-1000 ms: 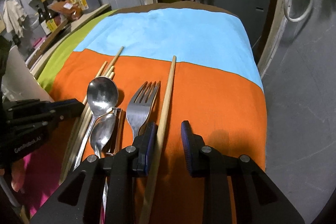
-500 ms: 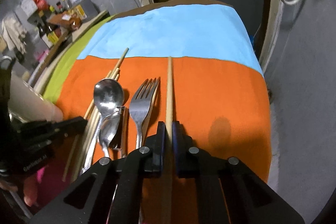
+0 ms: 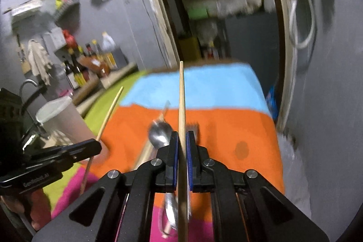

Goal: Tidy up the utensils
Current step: 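Lift the chopstick with the right tool while the left tool grasps another chopstick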

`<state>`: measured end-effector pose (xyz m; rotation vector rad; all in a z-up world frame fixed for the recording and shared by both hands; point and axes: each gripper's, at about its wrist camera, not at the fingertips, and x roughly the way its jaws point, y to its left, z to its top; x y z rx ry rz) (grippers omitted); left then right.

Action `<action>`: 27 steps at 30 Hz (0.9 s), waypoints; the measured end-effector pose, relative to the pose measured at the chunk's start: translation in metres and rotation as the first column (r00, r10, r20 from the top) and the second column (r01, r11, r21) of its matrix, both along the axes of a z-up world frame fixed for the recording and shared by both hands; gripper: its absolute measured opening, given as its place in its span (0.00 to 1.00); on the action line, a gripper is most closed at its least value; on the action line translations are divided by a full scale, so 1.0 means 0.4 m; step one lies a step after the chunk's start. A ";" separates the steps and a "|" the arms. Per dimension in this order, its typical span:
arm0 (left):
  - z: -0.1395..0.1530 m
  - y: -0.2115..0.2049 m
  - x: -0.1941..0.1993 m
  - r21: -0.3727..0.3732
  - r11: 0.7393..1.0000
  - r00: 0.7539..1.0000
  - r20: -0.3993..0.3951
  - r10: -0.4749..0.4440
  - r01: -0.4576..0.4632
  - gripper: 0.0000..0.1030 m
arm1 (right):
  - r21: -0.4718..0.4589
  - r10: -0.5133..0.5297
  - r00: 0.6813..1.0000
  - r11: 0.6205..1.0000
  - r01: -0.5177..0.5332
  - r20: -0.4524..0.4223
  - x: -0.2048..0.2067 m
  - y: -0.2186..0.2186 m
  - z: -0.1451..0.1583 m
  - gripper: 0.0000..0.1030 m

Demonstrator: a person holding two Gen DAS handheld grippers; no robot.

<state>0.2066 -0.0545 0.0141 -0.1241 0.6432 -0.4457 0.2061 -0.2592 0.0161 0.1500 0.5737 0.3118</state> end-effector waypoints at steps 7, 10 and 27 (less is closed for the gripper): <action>0.118 0.078 -0.035 -0.016 0.997 0.980 0.188 0.071 -0.069 0.02 | 0.032 0.022 0.970 0.999 -0.031 0.241 -0.046 0.103 0.103 0.05; 0.157 0.139 -0.035 -0.040 0.991 0.964 0.232 0.133 -0.127 0.02 | 0.071 0.042 0.946 0.995 -0.069 0.322 -0.045 0.165 0.142 0.05; 0.191 0.547 0.054 -0.293 0.873 0.818 0.326 0.474 -0.389 0.02 | 0.295 -0.003 0.866 0.941 -0.166 0.500 0.093 0.427 0.271 0.05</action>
